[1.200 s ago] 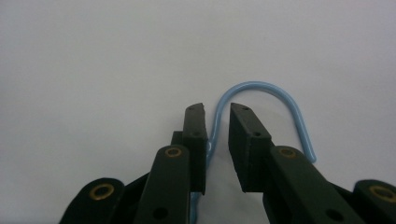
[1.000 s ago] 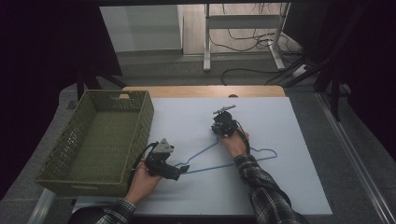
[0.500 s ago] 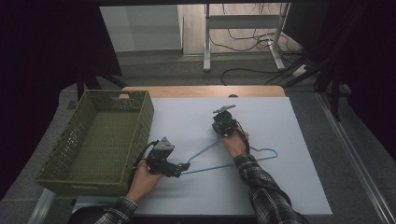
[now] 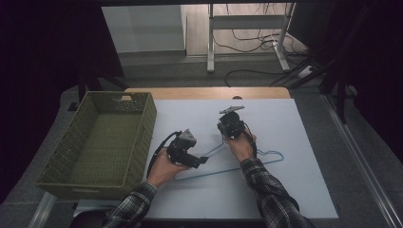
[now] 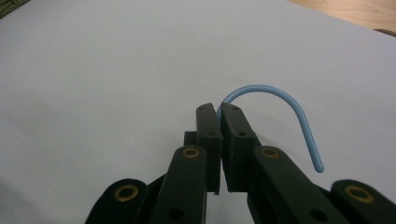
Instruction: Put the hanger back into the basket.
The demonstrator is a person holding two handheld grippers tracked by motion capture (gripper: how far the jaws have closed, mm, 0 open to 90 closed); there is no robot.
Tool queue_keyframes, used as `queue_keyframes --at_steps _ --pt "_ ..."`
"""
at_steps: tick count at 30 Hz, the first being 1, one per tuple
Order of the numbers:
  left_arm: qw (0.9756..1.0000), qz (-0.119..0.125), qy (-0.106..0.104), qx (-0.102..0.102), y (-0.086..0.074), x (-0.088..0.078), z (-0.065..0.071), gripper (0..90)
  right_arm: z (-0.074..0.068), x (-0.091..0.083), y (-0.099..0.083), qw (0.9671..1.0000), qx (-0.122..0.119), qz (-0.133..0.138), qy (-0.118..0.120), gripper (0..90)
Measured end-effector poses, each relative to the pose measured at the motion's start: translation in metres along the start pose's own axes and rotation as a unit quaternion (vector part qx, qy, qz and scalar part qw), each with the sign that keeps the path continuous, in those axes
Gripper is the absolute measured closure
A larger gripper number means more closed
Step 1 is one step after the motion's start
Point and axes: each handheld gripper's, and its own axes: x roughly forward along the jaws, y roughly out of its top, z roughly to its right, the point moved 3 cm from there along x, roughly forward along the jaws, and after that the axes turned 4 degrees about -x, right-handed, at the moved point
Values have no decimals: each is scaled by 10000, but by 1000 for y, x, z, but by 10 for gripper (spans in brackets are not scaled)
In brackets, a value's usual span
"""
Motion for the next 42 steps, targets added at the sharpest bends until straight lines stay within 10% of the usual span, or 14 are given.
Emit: queue_keyframes --at_steps 23,27,34,42 --pt "9921 -902 -845 -203 38 59 -17 688 -1 -10 4 9998 47 160 60 866" --pt "9901 -884 -1023 -373 38 59 -18 849 -3 -10 5 9998 38 172 84 865" --pt "9835 -843 -1427 -728 35 53 -25 871 -7 -14 7 9995 71 258 158 845" --pt "9793 -505 -1695 -981 36 38 -33 874 -13 -32 11 9985 -16 293 453 573"
